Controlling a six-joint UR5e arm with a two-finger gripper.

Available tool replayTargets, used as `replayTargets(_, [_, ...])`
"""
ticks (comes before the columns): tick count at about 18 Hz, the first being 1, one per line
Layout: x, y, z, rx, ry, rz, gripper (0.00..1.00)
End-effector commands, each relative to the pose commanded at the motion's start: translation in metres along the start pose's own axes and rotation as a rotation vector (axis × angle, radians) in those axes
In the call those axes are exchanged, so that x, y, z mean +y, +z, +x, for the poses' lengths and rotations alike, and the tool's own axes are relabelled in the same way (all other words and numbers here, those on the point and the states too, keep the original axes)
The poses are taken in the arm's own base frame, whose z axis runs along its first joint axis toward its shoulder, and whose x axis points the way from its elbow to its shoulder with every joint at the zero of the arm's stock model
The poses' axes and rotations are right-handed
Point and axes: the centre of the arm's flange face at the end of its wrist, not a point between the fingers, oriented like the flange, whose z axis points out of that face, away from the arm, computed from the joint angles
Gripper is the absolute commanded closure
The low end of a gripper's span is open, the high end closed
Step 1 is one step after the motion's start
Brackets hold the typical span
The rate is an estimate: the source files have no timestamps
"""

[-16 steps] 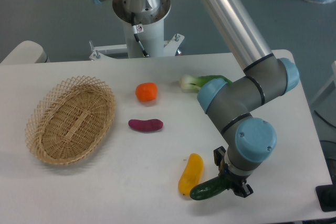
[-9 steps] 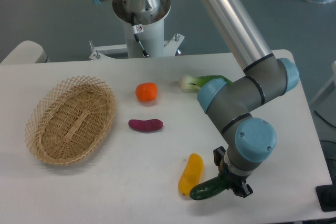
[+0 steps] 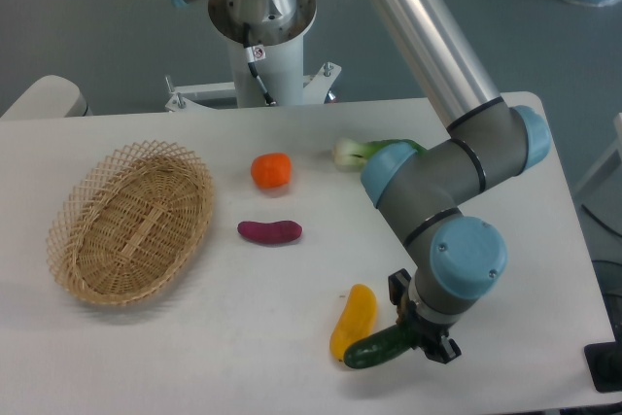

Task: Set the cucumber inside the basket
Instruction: 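Lift the cucumber and carry it over the wicker basket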

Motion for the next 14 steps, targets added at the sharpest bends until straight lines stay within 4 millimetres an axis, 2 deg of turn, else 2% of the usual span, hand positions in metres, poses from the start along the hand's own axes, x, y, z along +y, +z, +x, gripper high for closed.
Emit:
replayTargets(3, [-0.032, -0.005, 0.041, 0.029, 0.004, 0.024, 0.9])
replayTargets(6, [-0.062, -0.004, 0.07, 0.052, 0.003, 0.02, 0.9])
replayTargets(11, [-0.105, -0.019, 0.13, 0.072, 0.016, 0.059, 0.9])
replayTargets(14, [-0.141, -0.01, 0.171, 0.101, 0.042, 0.049, 0.89])
